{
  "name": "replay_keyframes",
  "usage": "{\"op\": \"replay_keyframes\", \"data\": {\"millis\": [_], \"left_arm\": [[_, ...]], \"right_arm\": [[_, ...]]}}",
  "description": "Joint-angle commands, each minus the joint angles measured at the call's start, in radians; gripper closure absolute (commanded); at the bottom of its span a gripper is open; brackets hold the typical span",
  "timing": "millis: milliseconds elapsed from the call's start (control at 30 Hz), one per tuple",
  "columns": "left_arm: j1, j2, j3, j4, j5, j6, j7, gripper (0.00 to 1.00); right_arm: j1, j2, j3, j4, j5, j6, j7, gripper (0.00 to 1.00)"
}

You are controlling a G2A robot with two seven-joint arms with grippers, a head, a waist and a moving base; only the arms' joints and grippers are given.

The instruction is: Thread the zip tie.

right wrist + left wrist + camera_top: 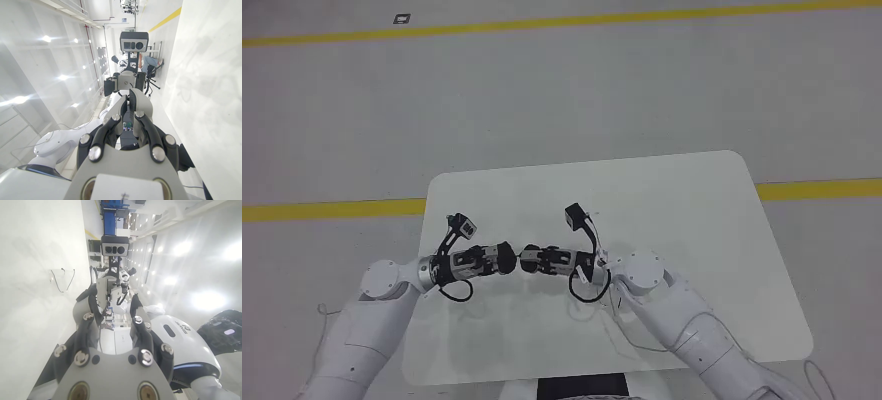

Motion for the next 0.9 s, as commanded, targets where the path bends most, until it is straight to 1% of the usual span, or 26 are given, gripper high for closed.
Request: {"op": "replay_keyframes", "data": {"millis": [0, 300, 567, 733, 867], "left_arm": [[0.001, -0.001, -0.001, -0.002, 0.002, 0.0, -0.001, 0.66], [0.004, -0.003, -0.006, -0.005, 0.015, 0.0, -0.002, 0.69], [0.009, -0.003, -0.013, -0.007, 0.033, 0.0, -0.006, 0.73], [0.009, -0.003, -0.012, -0.01, 0.044, 0.0, -0.009, 0.78], [0.01, -0.001, -0.014, -0.007, 0.05, 0.0, -0.013, 0.78]], "right_arm": [[0.002, 0.001, -0.004, 0.003, -0.002, 0.005, 0.003, 1.0], [0.016, 0.003, -0.022, 0.016, -0.025, 0.025, -0.008, 1.0], [0.018, 0.005, -0.027, 0.017, -0.017, 0.024, -0.012, 1.0], [0.022, 0.005, -0.034, 0.017, -0.011, 0.024, -0.012, 1.0], [0.026, 0.005, -0.037, 0.021, -0.002, 0.021, -0.007, 1.0]]}}
